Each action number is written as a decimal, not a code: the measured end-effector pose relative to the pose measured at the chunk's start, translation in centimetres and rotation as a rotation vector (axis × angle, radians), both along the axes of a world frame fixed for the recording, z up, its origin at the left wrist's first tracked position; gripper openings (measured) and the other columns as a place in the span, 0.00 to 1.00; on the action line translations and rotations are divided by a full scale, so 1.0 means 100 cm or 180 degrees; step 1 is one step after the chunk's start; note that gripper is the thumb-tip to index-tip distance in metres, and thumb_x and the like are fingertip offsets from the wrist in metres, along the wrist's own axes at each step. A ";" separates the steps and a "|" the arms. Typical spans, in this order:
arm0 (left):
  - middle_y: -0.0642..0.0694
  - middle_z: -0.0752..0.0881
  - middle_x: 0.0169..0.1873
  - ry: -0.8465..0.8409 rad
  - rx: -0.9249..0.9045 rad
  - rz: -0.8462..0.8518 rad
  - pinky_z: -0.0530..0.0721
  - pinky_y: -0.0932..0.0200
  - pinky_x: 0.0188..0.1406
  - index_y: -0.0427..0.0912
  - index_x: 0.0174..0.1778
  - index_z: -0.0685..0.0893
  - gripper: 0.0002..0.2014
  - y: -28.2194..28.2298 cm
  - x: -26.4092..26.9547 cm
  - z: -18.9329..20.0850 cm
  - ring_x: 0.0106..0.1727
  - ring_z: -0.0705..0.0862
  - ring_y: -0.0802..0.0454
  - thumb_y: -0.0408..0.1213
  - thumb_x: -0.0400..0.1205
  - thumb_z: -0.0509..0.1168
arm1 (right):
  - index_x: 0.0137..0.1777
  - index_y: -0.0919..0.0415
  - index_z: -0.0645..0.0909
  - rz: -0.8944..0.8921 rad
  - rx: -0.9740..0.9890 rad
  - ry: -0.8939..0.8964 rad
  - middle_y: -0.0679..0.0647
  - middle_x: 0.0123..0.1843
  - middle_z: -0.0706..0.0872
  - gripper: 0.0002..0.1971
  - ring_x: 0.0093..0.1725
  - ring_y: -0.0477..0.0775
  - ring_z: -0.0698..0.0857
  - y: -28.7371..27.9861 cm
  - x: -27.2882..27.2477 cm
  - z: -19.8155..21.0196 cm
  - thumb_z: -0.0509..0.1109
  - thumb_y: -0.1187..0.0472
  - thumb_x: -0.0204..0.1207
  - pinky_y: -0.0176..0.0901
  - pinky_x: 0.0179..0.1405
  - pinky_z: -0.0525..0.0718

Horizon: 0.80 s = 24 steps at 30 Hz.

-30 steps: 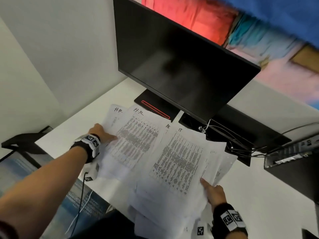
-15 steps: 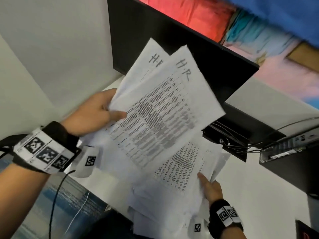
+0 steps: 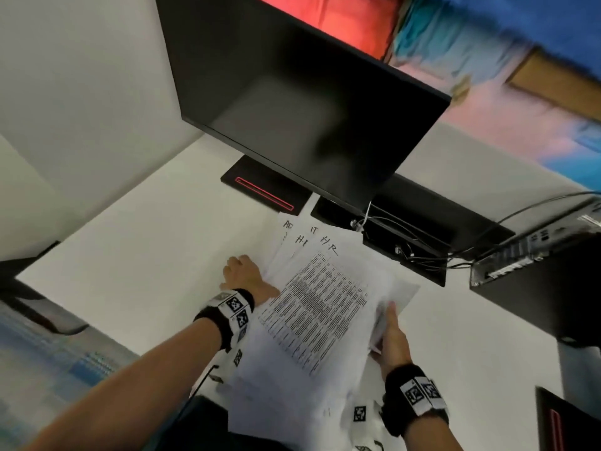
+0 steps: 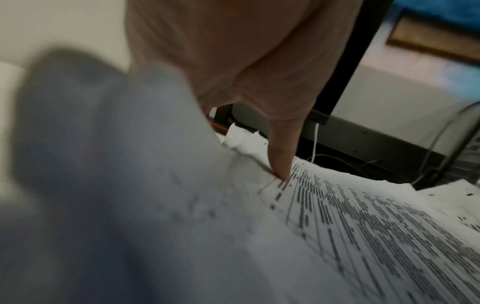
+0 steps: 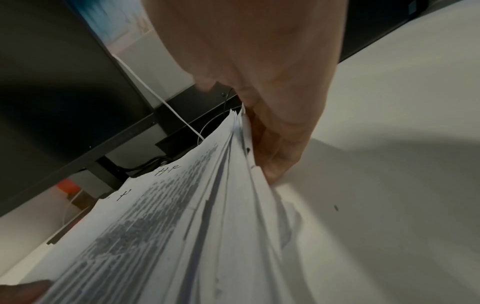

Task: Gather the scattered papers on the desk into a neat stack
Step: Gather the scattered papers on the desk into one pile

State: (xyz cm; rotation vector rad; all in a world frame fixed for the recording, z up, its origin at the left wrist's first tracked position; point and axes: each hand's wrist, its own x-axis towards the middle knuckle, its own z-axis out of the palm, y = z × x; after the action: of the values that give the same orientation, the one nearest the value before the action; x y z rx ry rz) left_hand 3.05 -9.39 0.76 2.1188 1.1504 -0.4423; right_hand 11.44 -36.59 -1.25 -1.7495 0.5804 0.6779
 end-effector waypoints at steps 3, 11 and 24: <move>0.35 0.64 0.80 -0.0468 -0.0735 0.0255 0.75 0.50 0.74 0.32 0.84 0.57 0.53 -0.006 0.008 -0.004 0.79 0.70 0.38 0.44 0.70 0.82 | 0.55 0.65 0.85 0.0158 0.0006 0.0127 0.59 0.52 0.91 0.39 0.56 0.65 0.89 -0.003 0.002 -0.010 0.85 0.35 0.52 0.56 0.56 0.87; 0.35 0.86 0.68 -0.0998 -0.2061 0.0468 0.80 0.41 0.73 0.32 0.71 0.82 0.25 -0.016 0.011 0.010 0.69 0.83 0.37 0.22 0.76 0.74 | 0.65 0.74 0.84 0.0185 0.0632 0.0175 0.67 0.56 0.93 0.29 0.57 0.67 0.92 -0.029 -0.016 0.024 0.84 0.68 0.64 0.66 0.69 0.82; 0.44 0.92 0.59 -0.3265 -0.1671 -0.0139 0.89 0.56 0.60 0.36 0.66 0.87 0.29 0.000 -0.004 0.157 0.60 0.90 0.52 0.31 0.67 0.84 | 0.72 0.62 0.81 0.0315 0.2072 -0.1655 0.53 0.63 0.93 0.31 0.65 0.53 0.90 0.017 -0.024 0.150 0.75 0.74 0.65 0.41 0.55 0.89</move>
State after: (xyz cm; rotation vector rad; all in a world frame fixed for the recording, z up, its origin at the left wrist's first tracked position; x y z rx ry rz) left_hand 2.65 -9.40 16.44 1.5378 0.3285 0.3023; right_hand 9.02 -34.87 13.75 -1.2605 -0.0904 0.3865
